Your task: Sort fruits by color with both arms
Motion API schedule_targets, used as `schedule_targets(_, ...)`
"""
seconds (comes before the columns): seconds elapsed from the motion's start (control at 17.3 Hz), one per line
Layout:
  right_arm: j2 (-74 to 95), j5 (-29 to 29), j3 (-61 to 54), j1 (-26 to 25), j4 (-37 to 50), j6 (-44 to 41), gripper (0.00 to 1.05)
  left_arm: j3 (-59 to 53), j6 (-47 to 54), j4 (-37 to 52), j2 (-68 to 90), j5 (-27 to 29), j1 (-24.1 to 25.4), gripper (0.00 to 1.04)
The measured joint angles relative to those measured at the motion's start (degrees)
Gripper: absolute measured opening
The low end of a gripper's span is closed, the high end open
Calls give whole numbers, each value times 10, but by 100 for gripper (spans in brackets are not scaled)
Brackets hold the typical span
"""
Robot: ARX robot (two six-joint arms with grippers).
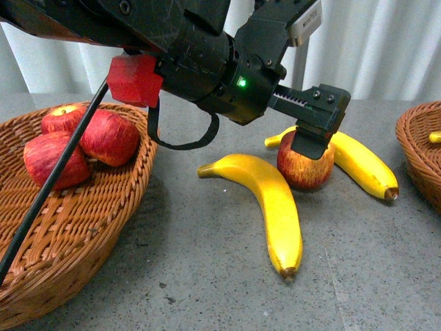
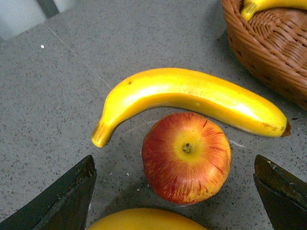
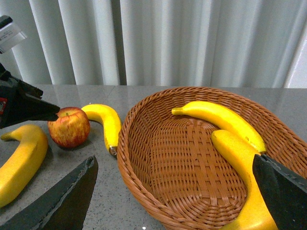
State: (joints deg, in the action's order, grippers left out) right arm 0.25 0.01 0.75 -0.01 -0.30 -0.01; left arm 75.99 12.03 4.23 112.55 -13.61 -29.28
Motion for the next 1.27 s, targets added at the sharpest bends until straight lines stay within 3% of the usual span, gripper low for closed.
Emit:
schedule_targets(1.04, 0, 0, 0, 0, 0, 0, 98, 62, 35, -6, 108, -31, -10, 98)
schedule_targets(1.27, 0, 0, 0, 0, 0, 0, 98, 62, 40, 8, 109, -39, -9, 72)
